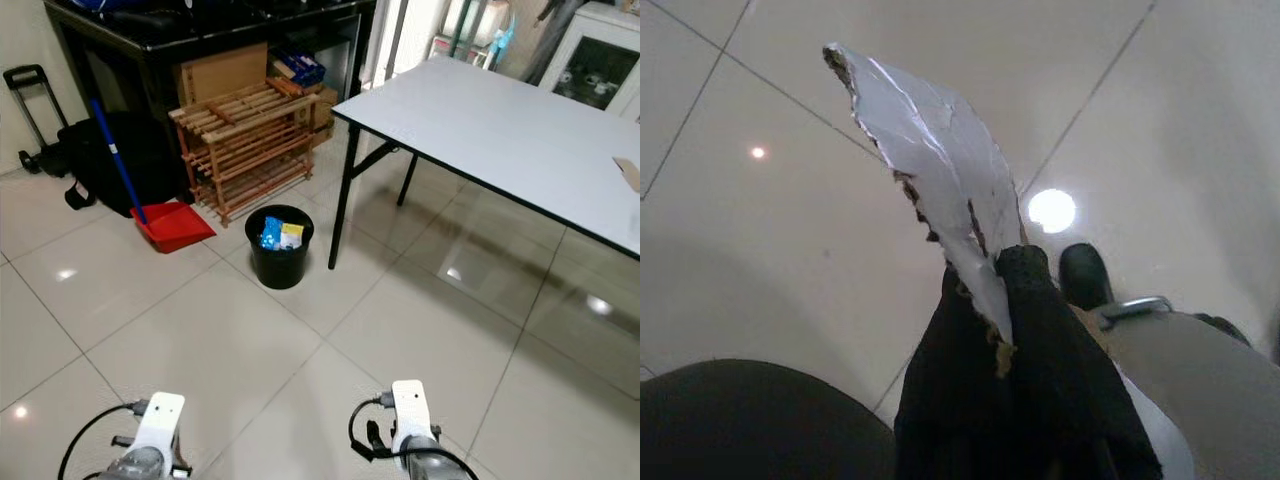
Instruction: Picking trash to rubbish bin
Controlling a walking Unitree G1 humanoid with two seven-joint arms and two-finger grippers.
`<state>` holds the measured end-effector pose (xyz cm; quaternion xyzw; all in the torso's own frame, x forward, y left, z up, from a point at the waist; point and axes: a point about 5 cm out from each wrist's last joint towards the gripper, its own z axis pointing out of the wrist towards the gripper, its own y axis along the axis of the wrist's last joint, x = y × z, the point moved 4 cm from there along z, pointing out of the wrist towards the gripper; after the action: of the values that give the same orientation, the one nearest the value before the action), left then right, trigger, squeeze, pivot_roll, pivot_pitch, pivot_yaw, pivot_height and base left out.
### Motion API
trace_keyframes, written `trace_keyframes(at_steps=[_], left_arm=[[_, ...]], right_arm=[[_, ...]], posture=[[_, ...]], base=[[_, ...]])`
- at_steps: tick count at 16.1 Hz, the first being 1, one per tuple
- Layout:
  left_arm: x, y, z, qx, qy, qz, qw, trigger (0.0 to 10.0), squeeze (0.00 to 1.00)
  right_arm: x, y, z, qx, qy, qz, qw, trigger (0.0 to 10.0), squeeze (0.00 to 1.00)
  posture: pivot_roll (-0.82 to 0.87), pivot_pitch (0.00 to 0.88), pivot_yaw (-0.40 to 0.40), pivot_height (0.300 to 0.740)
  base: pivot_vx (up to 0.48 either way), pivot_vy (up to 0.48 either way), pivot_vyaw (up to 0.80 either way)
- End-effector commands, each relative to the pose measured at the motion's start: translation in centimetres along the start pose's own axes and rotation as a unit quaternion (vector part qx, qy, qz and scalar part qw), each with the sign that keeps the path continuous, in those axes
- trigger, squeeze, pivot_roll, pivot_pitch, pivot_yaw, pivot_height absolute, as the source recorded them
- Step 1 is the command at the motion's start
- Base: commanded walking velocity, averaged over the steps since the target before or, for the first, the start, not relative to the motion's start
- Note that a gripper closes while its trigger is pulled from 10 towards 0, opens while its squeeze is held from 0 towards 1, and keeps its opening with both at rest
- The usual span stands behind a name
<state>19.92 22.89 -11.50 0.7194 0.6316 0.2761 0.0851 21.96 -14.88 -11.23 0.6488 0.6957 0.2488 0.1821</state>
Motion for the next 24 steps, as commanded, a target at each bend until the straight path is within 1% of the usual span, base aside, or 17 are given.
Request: trace_keyframes(at_steps=[1,2,4,5,7,10,17,18,19,20,24], left_arm=[[-0.35,0.59,0.03,-0.005,0.001,0.003,1.0,10.0,0.0],[-0.33,0.59,0.03,-0.005,0.002,0.002,1.0,10.0,0.0],[-0.34,0.64,0.03,-0.005,0.003,0.0,1.0,10.0,0.0],[-0.35,0.64,0.03,-0.005,0.002,0.001,1.0,10.0,0.0],[-0.35,0.67,0.04,-0.005,0.002,0.003,1.0,10.0,0.0],[-0.34,0.68,0.04,-0.004,0.002,0.003,1.0,10.0,0.0],[-0.47,0.48,0.02,-0.003,0.0,0.0,1.0,10.0,0.0],[-0.49,0.37,0.01,-0.001,0.0,0.0,1.0,10.0,0.0],[-0.51,0.34,0.0,-0.001,-0.001,0.001,1.0,10.0,0.0],[-0.54,0.32,0.0,-0.001,-0.001,0.003,1.0,10.0,0.0],[-0.57,0.33,0.0,-0.002,-0.003,0.007,1.0,10.0,0.0]], right_arm=[[-0.63,0.08,-0.08,-0.004,-0.008,0.004,1.0,10.0,0.0],[-0.77,0.0,-0.11,-0.004,-0.012,0.01,1.0,10.0,0.0],[-1.09,-0.16,-0.18,-0.002,-0.015,0.003,1.0,10.0,0.0],[-1.21,-0.17,-0.2,-0.002,-0.018,0.007,1.0,10.0,0.0],[-1.21,-0.08,-0.19,-0.005,-0.018,0.016,1.0,10.0,0.0],[-1.15,-0.02,-0.18,-0.007,-0.016,0.017,1.0,10.0,0.0],[-0.93,-0.15,-0.16,-0.001,-0.011,-0.01,1.0,10.0,0.0],[-0.96,-0.18,-0.17,-0.001,-0.012,-0.014,1.0,10.0,0.0],[-0.99,-0.23,-0.18,-0.001,-0.012,-0.014,1.0,10.0,0.0],[-1.05,-0.23,-0.19,-0.002,-0.014,-0.005,1.0,10.0,0.0],[-0.98,-0.15,-0.19,-0.006,-0.013,0.002,1.0,10.0,0.0]], posture=[[0.02,0.042,-0.085,0.74],[0.02,0.042,-0.086,0.74],[0.02,0.043,-0.085,0.74],[0.02,0.042,-0.083,0.74],[0.02,0.04,-0.081,0.74],[0.02,0.036,-0.081,0.74],[0.02,0.024,-0.086,0.74],[0.02,0.018,-0.085,0.74],[0.02,0.017,-0.085,0.74],[0.02,0.012,-0.085,0.74],[0.02,0.005,-0.084,0.74]], base=[[0.435,0.0,0.0],[0.431,0.0,0.0],[0.435,0.0,0.0],[0.435,0.0,0.0],[0.433,0.0,0.0],[0.435,0.0,0.0],[0.434,0.0,0.0],[0.435,0.0,0.8],[0.435,0.0,0.8],[0.431,0.0,0.0],[0.435,0.0,0.0]])
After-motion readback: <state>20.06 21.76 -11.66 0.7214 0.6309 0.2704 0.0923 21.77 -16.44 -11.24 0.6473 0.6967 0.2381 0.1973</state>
